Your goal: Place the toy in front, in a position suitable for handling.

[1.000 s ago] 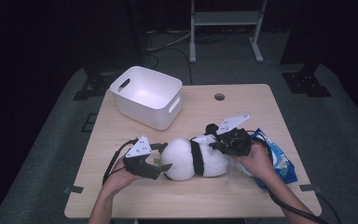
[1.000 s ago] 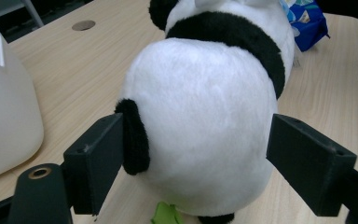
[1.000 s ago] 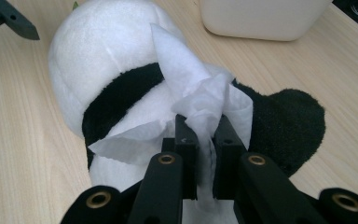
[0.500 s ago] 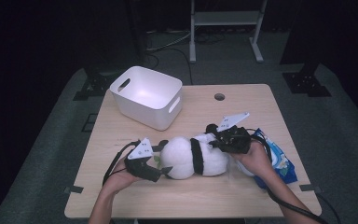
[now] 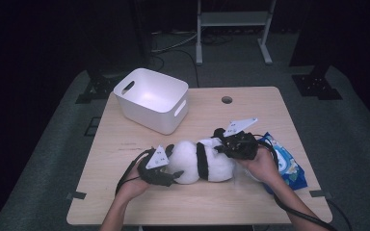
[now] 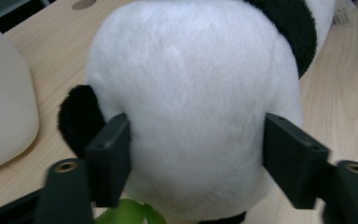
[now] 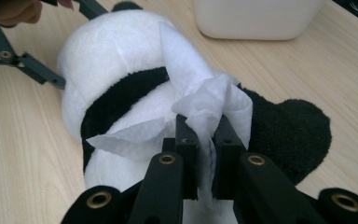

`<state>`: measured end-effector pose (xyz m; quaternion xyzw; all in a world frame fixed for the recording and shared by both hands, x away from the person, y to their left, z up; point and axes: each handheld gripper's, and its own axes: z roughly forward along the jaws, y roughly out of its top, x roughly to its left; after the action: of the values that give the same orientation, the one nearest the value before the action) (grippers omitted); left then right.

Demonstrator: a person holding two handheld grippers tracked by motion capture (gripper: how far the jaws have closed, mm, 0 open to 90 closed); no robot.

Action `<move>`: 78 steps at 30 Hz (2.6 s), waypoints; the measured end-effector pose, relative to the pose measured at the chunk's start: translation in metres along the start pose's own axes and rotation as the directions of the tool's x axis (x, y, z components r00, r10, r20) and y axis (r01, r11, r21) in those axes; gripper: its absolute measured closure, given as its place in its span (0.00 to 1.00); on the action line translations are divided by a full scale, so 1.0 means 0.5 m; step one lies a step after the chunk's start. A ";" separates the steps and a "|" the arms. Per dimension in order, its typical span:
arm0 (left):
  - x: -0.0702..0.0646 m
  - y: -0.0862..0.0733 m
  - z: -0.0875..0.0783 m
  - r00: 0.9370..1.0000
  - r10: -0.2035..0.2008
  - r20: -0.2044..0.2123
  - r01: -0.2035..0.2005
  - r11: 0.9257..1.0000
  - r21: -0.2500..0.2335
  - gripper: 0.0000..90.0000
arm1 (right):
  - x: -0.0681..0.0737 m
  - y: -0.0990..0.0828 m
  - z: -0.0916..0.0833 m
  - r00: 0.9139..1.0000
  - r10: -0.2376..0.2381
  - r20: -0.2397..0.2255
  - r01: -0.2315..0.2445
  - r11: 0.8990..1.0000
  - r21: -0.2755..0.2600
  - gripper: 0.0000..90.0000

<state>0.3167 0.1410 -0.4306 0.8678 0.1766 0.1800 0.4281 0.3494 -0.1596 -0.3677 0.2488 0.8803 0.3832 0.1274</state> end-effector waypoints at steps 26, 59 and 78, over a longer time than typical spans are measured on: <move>0.008 0.003 -0.025 0.970 -0.069 0.231 0.063 0.998 0.032 0.52 | 0.111 0.040 -0.010 0.976 -0.169 -0.138 0.175 0.984 0.030 0.91; -0.004 0.008 -0.014 0.989 0.004 0.148 -0.007 1.000 0.017 0.16 | 0.144 0.063 0.048 0.966 -0.206 -0.156 0.223 0.970 0.099 0.91; -0.003 0.007 -0.013 0.989 -0.001 0.146 -0.001 1.000 0.015 0.16 | 0.136 0.068 0.047 0.967 -0.200 -0.156 0.219 0.969 0.115 0.90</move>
<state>0.3128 0.1430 -0.4244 0.8820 0.1461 0.1147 0.4332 0.3133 -0.0886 -0.3606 0.1337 0.9319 0.3256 0.0870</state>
